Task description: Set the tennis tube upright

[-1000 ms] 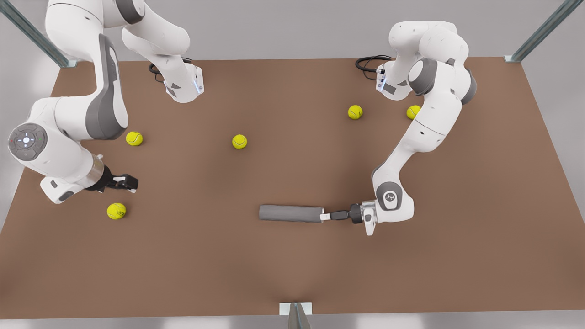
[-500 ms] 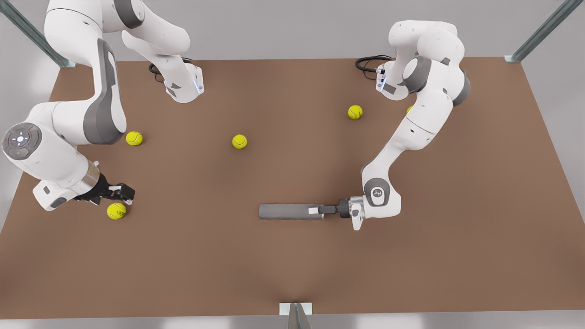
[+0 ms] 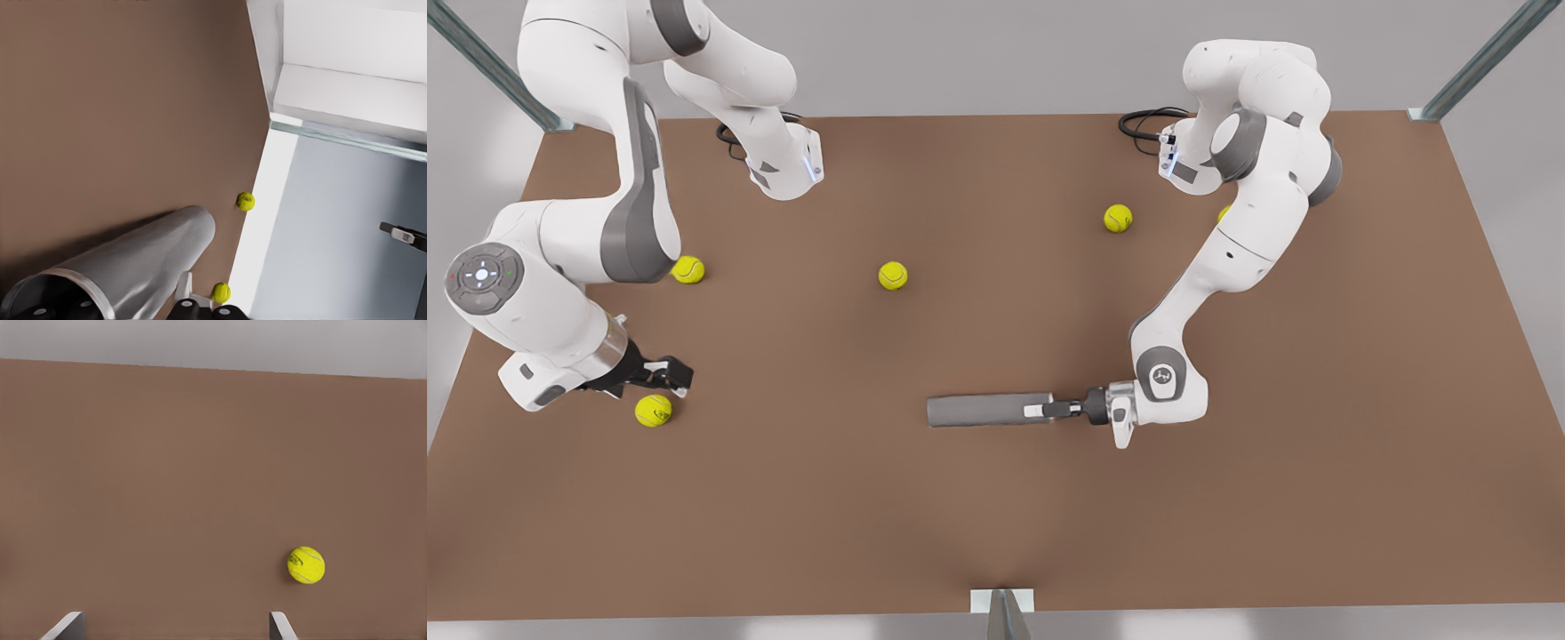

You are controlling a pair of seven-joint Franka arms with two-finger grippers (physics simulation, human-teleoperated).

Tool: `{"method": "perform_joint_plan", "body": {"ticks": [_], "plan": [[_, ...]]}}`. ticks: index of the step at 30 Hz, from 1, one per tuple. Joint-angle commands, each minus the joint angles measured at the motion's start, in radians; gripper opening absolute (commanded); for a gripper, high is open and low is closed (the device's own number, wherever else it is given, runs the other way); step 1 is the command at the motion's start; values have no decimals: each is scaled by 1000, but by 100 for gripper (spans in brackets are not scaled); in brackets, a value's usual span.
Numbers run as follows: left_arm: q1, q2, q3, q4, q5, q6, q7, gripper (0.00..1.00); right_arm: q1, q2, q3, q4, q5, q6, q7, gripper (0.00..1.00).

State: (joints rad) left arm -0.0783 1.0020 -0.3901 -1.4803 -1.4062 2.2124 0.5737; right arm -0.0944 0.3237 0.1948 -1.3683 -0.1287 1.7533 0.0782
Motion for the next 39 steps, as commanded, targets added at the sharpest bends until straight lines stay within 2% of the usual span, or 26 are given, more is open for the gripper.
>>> {"method": "perform_joint_plan", "body": {"ticks": [1,5,14,15,24,34,39], "plan": [[0,0,-1,0,1,0,0,33,-1,0,0,0,0,0,0,100],[0,0,0,0,3,-2,0,28,-4,0,0,0,0,-2,-1,100],[6,-20,2,-3,7,-25,-15,24,-13,0,0,2,-2,0,6,100],[6,-20,2,-3,7,-27,-15,21,-7,0,0,2,-5,8,8,100],[6,-37,5,-3,9,-28,-15,21,45,25,5,-3,-29,9,3,100],[8,-189,69,-112,52,-30,-52,21,51,25,5,-9,-29,-3,0,100],[32,-253,76,-121,182,-63,-195,21,55,23,3,-8,-31,-32,2,100]]}}
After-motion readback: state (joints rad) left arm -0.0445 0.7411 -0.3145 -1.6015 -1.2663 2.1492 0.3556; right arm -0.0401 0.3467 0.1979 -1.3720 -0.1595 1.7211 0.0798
